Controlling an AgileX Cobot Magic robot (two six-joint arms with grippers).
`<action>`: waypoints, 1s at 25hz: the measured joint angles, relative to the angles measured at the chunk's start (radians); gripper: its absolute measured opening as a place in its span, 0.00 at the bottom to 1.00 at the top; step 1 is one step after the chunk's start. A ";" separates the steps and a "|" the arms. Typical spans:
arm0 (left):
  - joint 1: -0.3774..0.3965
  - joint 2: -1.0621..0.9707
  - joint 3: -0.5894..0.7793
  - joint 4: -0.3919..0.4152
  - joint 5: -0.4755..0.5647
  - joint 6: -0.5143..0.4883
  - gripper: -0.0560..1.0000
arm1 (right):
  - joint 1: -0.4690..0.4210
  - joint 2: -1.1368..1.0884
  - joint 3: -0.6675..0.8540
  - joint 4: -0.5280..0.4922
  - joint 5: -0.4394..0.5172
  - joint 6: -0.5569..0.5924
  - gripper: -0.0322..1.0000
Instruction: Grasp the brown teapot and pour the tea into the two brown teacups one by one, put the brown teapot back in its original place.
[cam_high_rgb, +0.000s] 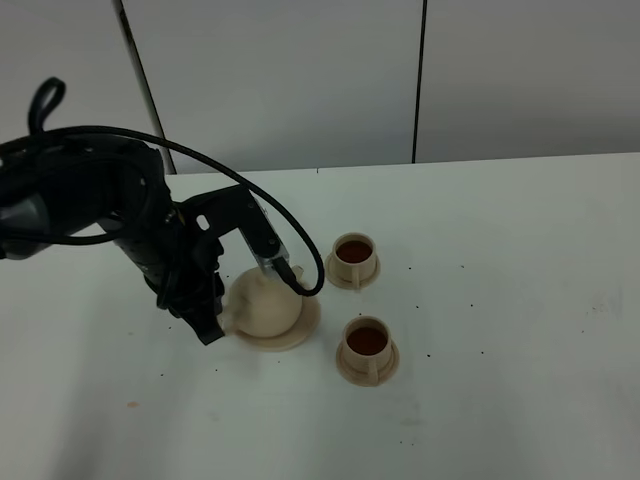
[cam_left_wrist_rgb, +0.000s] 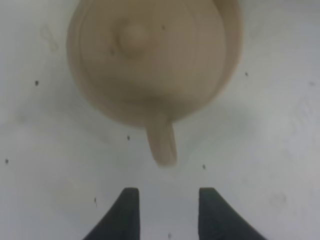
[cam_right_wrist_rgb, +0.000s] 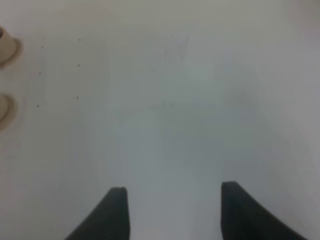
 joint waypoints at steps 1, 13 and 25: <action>0.000 -0.015 0.000 0.004 0.015 -0.009 0.39 | 0.000 0.000 0.000 0.000 0.000 0.000 0.43; 0.000 -0.130 0.000 0.140 0.198 -0.440 0.39 | 0.000 0.000 0.000 0.000 0.000 0.000 0.43; 0.140 -0.240 0.006 0.182 0.364 -0.693 0.29 | 0.000 0.000 0.000 0.000 0.000 0.000 0.43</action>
